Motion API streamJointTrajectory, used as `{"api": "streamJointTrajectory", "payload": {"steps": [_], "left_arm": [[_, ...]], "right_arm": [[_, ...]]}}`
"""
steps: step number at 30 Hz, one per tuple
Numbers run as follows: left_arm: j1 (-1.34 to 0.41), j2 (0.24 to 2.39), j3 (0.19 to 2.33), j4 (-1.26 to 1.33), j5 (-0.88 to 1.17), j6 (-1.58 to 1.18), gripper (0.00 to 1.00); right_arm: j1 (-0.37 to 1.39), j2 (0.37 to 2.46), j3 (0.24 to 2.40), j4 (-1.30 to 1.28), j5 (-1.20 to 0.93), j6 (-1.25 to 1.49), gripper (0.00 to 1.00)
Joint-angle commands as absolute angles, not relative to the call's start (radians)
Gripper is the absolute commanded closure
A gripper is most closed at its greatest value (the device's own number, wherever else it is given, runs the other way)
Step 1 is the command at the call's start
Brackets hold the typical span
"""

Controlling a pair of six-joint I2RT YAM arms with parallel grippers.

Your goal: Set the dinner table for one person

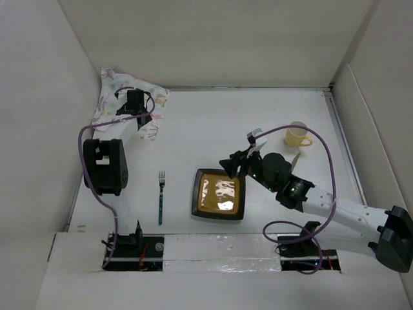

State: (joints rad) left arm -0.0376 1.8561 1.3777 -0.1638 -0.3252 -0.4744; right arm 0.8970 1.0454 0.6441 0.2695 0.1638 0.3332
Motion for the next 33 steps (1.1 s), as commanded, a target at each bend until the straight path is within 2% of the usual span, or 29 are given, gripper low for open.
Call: {"api": "streamJointTrajectory", "payload": {"steps": [1, 17, 22, 23, 24, 27, 28, 33], "left_arm": [[-0.040, 1.909, 1.440, -0.236, -0.292, -0.449, 0.52], [-0.130, 2.005, 1.367, -0.232, -0.245, -0.456, 0.52], [-0.153, 1.997, 1.325, -0.216, -0.245, -0.475, 0.57], [-0.153, 1.997, 1.324, -0.215, -0.244, -0.477, 0.60], [-0.153, 2.000, 1.321, -0.213, -0.247, -0.474, 0.72], [-0.153, 2.011, 1.338, -0.213, -0.245, -0.469, 0.96], [-0.153, 2.020, 1.351, -0.221, -0.241, -0.471, 1.00], [-0.221, 1.996, 1.379, -0.204, -0.147, -0.474, 1.00]], "right_arm": [[0.905, 1.038, 0.640, 0.328, 0.152, 0.330, 0.44], [0.905, 1.100, 0.667, 0.313, 0.152, 0.336, 0.44], [0.905, 1.086, 0.666, 0.301, 0.172, 0.328, 0.43], [0.905, 1.082, 0.666, 0.298, 0.178, 0.328, 0.44], [0.905, 1.074, 0.664, 0.301, 0.179, 0.330, 0.43], [0.905, 1.063, 0.660, 0.298, 0.176, 0.330, 0.43], [0.905, 1.060, 0.661, 0.298, 0.173, 0.330, 0.44], [0.905, 1.054, 0.660, 0.291, 0.184, 0.325, 0.44]]}}
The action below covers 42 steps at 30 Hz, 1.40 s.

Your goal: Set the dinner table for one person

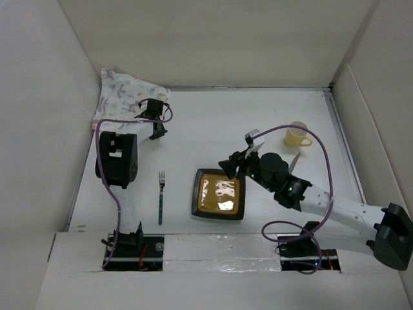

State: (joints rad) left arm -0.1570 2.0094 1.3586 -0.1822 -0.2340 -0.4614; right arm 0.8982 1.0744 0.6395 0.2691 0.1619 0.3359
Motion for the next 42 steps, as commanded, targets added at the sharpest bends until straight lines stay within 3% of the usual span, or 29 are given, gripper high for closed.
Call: {"api": "streamJointTrajectory", "payload": {"steps": [1, 6, 10, 13, 14, 15, 17, 19, 24, 25, 29, 32, 42], "left_arm": [[-0.247, 1.984, 1.405, -0.196, -0.134, -0.477, 1.00], [-0.475, 1.996, 1.596, -0.224, -0.098, -0.471, 1.00], [-0.558, 2.093, 1.825, -0.203, 0.026, -0.495, 1.00], [-0.569, 2.141, 1.948, -0.287, -0.064, -0.509, 1.00], [-0.542, 2.110, 1.890, -0.273, -0.143, -0.509, 0.84], [-0.541, 2.109, 1.890, -0.273, -0.144, -0.509, 0.84], [-0.455, 2.014, 1.726, -0.206, -0.163, -0.521, 0.64], [-0.375, 1.941, 1.587, -0.164, -0.140, -0.526, 0.63], [-0.197, 1.890, 1.480, -0.218, -0.181, -0.453, 0.62], [-0.196, 1.890, 1.471, -0.245, -0.196, -0.437, 0.58], [-0.196, 1.925, 1.482, -0.294, -0.244, -0.368, 0.45], [-0.196, 1.985, 1.514, -0.321, -0.279, -0.348, 0.41], [-0.158, 2.149, 1.635, -0.411, -0.364, -0.296, 0.42]], "right_arm": [[0.905, 1.052, 0.660, 0.291, 0.187, 0.325, 0.44], [0.905, 1.068, 0.658, 0.299, 0.207, 0.324, 0.44], [0.905, 1.052, 0.654, 0.282, 0.245, 0.331, 0.45], [0.905, 1.026, 0.638, 0.298, 0.268, 0.324, 0.45], [0.905, 1.020, 0.640, 0.284, 0.275, 0.322, 0.45], [0.905, 1.017, 0.640, 0.284, 0.275, 0.319, 0.45], [0.905, 1.006, 0.646, 0.275, 0.275, 0.321, 0.45], [0.905, 0.991, 0.631, 0.290, 0.285, 0.327, 0.47], [0.905, 0.946, 0.598, 0.319, 0.279, 0.342, 0.48], [0.905, 0.945, 0.597, 0.325, 0.279, 0.342, 0.48], [0.905, 0.954, 0.609, 0.304, 0.270, 0.334, 0.48], [0.905, 0.959, 0.614, 0.299, 0.273, 0.331, 0.48], [0.905, 0.956, 0.618, 0.287, 0.267, 0.327, 0.47]]}}
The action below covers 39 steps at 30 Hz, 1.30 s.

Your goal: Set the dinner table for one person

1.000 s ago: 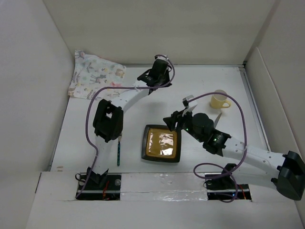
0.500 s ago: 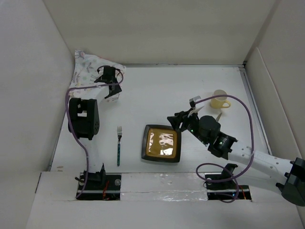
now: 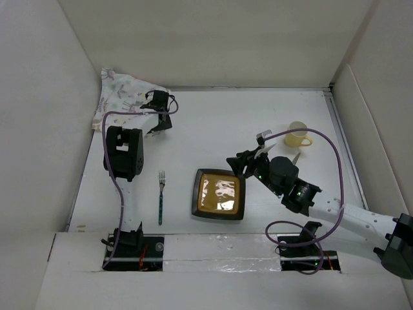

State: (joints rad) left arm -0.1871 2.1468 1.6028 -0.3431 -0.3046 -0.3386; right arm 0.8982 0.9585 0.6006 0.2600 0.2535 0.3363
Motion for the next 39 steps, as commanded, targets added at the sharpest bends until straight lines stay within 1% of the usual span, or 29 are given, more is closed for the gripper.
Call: {"api": "streamJointTrajectory", "payload": {"steps": [1, 4, 7, 8, 10, 11, 12, 13, 16, 17, 18, 19, 22, 23, 28, 29, 30, 31, 32, 33, 34, 36, 37, 38, 39], "left_arm": [[-0.158, 2.149, 1.634, -0.411, -0.364, -0.296, 0.42], [-0.137, 2.164, 1.625, -0.408, -0.321, -0.278, 0.46], [-0.137, 2.189, 1.625, -0.417, -0.298, -0.264, 0.58], [-0.137, 2.194, 1.623, -0.416, -0.287, -0.259, 0.68], [-0.146, 2.200, 1.614, -0.408, -0.285, -0.258, 0.77], [-0.146, 2.200, 1.609, -0.403, -0.273, -0.259, 0.90], [-0.146, 2.200, 1.609, -0.403, -0.264, -0.258, 0.97], [-0.156, 2.206, 1.618, -0.410, -0.255, -0.259, 1.00], [-0.187, 2.178, 1.631, -0.411, -0.249, -0.265, 1.00], [-0.208, 2.165, 1.634, -0.408, -0.160, -0.274, 1.00], [-0.222, 2.108, 1.647, -0.378, -0.008, -0.326, 1.00], [-0.233, 2.070, 1.646, -0.324, 0.068, -0.351, 1.00], [-0.264, 2.040, 1.652, -0.258, 0.210, -0.437, 1.00], [-0.279, 2.042, 1.686, -0.244, 0.254, -0.461, 1.00], [-0.420, 2.081, 1.784, -0.106, 0.311, -0.604, 1.00], [-0.439, 2.095, 1.816, -0.082, 0.331, -0.620, 0.93], [-0.457, 2.114, 1.839, -0.059, 0.342, -0.630, 0.68], [-0.469, 2.159, 1.867, -0.060, 0.344, -0.649, 0.57], [-0.479, 2.177, 1.918, -0.066, 0.341, -0.656, 0.50], [-0.479, 2.189, 1.927, -0.063, 0.341, -0.664, 0.40], [-0.479, 2.187, 1.921, -0.033, 0.338, -0.681, 0.36], [-0.479, 2.151, 1.864, -0.008, 0.327, -0.686, 0.33], [-0.479, 2.097, 1.836, 0.044, 0.315, -0.683, 0.33], [-0.468, 2.064, 1.778, 0.052, 0.266, -0.669, 0.34], [-0.453, 2.025, 1.743, 0.067, 0.235, -0.658, 0.35]], "right_arm": [[0.905, 0.956, 0.620, 0.287, 0.267, 0.324, 0.47], [0.905, 0.959, 0.617, 0.298, 0.270, 0.330, 0.48], [0.905, 0.957, 0.615, 0.298, 0.258, 0.330, 0.47], [0.905, 0.957, 0.612, 0.308, 0.262, 0.330, 0.48], [0.905, 0.956, 0.611, 0.310, 0.258, 0.330, 0.47], [0.905, 0.956, 0.612, 0.302, 0.256, 0.330, 0.47], [0.905, 0.951, 0.612, 0.304, 0.256, 0.330, 0.48], [0.905, 0.948, 0.611, 0.304, 0.259, 0.328, 0.48], [0.905, 0.940, 0.609, 0.304, 0.261, 0.330, 0.48], [0.905, 0.942, 0.609, 0.304, 0.262, 0.330, 0.47], [0.905, 0.946, 0.607, 0.307, 0.270, 0.330, 0.47], [0.905, 0.956, 0.612, 0.305, 0.268, 0.327, 0.47], [0.905, 0.960, 0.617, 0.301, 0.273, 0.321, 0.47], [0.905, 0.966, 0.617, 0.301, 0.279, 0.322, 0.47], [0.905, 0.979, 0.624, 0.293, 0.317, 0.304, 0.47], [0.896, 0.982, 0.630, 0.290, 0.324, 0.302, 0.46], [0.896, 0.992, 0.634, 0.281, 0.327, 0.301, 0.45], [0.896, 0.997, 0.638, 0.276, 0.328, 0.295, 0.43], [0.896, 1.002, 0.644, 0.272, 0.328, 0.298, 0.42], [0.896, 1.014, 0.644, 0.272, 0.328, 0.295, 0.42], [0.896, 1.022, 0.647, 0.270, 0.325, 0.293, 0.44], [0.896, 1.038, 0.656, 0.276, 0.298, 0.293, 0.57], [0.896, 1.060, 0.663, 0.278, 0.281, 0.295, 0.74], [0.896, 1.075, 0.669, 0.282, 0.266, 0.299, 0.88], [0.896, 1.097, 0.684, 0.302, 0.226, 0.299, 0.95]]}}
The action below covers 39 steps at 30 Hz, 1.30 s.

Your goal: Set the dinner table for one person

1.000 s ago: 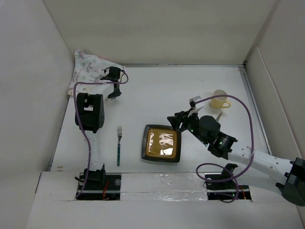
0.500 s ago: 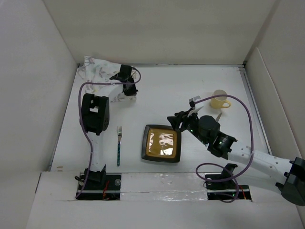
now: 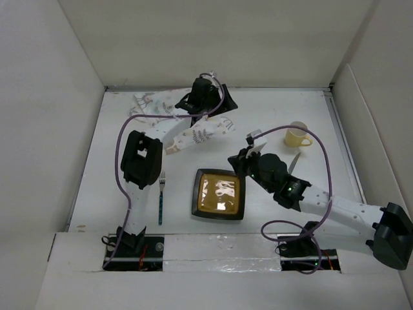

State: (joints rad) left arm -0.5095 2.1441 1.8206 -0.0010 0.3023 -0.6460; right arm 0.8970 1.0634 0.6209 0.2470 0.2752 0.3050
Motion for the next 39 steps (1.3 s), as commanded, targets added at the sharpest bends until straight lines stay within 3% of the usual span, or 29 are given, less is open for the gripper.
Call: {"api": "streamJointTrajectory", "payload": {"steps": [1, 3, 5, 6, 8, 12, 16, 26, 31, 33, 35, 36, 38, 39], "left_arm": [[-0.442, 1.937, 1.705, 0.096, 0.204, -0.649, 0.36], [-0.388, 1.844, 1.561, 0.133, 0.077, -0.649, 0.40], [-0.319, 1.735, 1.434, 0.187, 0.049, -0.666, 0.41], [-0.188, 1.703, 1.392, 0.184, 0.045, -0.701, 0.45], [-0.145, 1.710, 1.379, 0.164, 0.057, -0.709, 0.46], [0.015, 1.802, 1.436, 0.040, 0.098, -0.707, 0.48], [0.080, 1.825, 1.391, 0.069, 0.092, -0.722, 0.49], [0.156, 1.861, 1.353, 0.101, 0.091, -0.753, 0.47], [0.167, 1.897, 1.379, 0.101, 0.095, -0.755, 0.44], [0.167, 1.907, 1.382, 0.110, 0.123, -0.759, 0.42], [0.167, 1.916, 1.378, 0.124, 0.136, -0.764, 0.42], [0.167, 1.920, 1.374, 0.129, 0.140, -0.765, 0.42], [0.167, 1.922, 1.371, 0.130, 0.141, -0.761, 0.42], [0.176, 1.922, 1.368, 0.133, 0.140, -0.759, 0.42]], "right_arm": [[0.896, 1.151, 0.701, 0.305, 0.206, 0.298, 1.00], [0.905, 1.222, 0.745, 0.290, 0.154, 0.293, 1.00], [0.914, 1.346, 0.849, 0.252, 0.138, 0.296, 1.00], [0.940, 1.433, 0.914, 0.230, 0.108, 0.295, 1.00], [0.940, 1.521, 0.978, 0.230, 0.104, 0.293, 0.99], [0.963, 1.742, 1.182, 0.154, 0.098, 0.275, 0.80], [0.963, 1.971, 1.447, 0.007, 0.123, 0.233, 0.45], [0.973, 2.466, 2.193, -0.491, 0.264, 0.222, 0.33], [0.973, 2.618, 2.449, -0.653, 0.337, 0.232, 0.19], [0.973, 2.658, 2.499, -0.670, 0.328, 0.235, 0.18], [0.973, 2.675, 2.511, -0.670, 0.313, 0.241, 0.26], [0.973, 2.687, 2.514, -0.675, 0.310, 0.256, 0.37], [0.963, 2.691, 2.505, -0.670, 0.308, 0.264, 0.46], [0.963, 2.683, 2.475, -0.652, 0.319, 0.265, 0.65]]}}
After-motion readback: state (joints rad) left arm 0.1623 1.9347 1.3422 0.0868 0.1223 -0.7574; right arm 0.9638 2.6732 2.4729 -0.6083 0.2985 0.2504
